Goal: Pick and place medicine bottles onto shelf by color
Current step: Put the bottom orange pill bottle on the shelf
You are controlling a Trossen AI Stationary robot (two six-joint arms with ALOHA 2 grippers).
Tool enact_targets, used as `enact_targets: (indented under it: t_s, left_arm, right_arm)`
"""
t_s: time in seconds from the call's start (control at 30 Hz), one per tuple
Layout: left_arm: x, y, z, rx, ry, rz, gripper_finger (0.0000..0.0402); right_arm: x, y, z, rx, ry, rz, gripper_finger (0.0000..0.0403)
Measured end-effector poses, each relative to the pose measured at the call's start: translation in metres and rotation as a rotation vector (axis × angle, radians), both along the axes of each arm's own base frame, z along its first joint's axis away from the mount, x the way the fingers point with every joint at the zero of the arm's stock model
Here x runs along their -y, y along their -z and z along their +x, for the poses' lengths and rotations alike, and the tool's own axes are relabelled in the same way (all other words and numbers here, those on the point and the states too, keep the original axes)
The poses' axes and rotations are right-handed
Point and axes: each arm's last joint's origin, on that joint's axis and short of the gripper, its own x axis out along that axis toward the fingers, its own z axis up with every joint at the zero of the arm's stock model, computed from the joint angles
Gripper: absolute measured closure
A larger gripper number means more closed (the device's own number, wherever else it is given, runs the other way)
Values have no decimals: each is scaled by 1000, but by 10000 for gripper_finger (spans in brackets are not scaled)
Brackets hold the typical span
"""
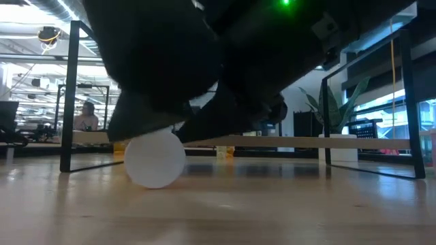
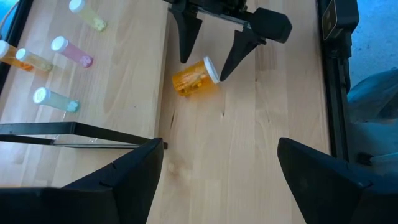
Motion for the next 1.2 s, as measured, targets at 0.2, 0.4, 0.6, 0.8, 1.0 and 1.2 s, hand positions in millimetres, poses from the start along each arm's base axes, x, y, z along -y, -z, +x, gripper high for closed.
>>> enact_targets:
  t_s: [0.2,0.4,0.6,0.8,1.0,1.2]
  left_arm:
    - [0,0,0,0,0,0,92]
    - [0,0,0,0,0,0,92]
    - [0,0,0,0,0,0,92]
    - [0,0,0,0,0,0,92]
    - [0,0,0,0,0,0,92]
    - [0,0,0,0,0,0,92]
  right_arm:
    - [0,10,-1,-20,6,10,52]
    - [0,11,0,-15,14,8,52]
    - [2,13,-3,-32,39,19,52]
    - [4,16,-5,-47,67,31,52]
    - [4,16,-6,-49,68,30,52]
    - [1,11,-2,4,82,72,52]
